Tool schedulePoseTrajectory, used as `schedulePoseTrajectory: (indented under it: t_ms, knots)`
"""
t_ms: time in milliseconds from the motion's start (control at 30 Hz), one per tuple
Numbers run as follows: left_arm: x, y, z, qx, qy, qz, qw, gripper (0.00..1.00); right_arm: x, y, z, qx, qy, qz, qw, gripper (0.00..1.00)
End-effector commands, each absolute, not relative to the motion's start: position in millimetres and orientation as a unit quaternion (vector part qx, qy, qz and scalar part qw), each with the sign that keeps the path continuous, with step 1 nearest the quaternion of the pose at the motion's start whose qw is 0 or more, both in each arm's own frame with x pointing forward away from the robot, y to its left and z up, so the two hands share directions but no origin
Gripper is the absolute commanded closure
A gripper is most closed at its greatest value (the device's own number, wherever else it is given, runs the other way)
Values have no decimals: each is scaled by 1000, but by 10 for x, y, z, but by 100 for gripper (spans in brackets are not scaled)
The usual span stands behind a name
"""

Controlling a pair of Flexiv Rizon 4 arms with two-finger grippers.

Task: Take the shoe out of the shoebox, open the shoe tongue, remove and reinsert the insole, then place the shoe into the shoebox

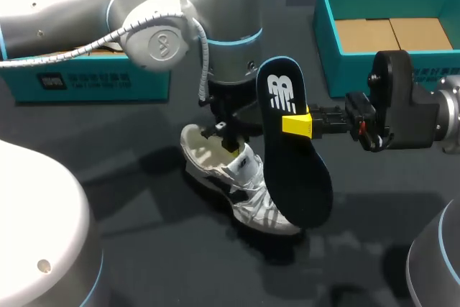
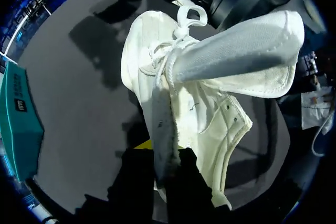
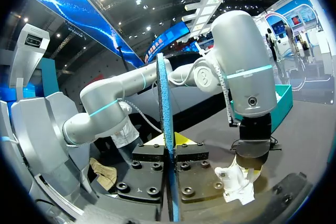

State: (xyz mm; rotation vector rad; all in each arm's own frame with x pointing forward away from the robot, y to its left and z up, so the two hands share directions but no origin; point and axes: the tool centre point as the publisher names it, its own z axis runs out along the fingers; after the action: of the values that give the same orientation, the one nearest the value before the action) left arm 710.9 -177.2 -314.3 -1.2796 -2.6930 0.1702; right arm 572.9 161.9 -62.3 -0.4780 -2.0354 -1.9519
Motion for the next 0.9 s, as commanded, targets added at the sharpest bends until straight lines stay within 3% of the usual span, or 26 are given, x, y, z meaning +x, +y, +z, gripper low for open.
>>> schedulePoseTrajectory:
  t_ms: [33, 900]
  knots:
    - [7112, -1712, -3050, -506, -858, 54, 69, 100, 5719, 1636, -633, -167, -704, -676, 139, 100]
    - [6944, -1967, -3352, -660, -749, 47, 35, 100, 5719, 1636, -633, -167, -704, -676, 139, 100]
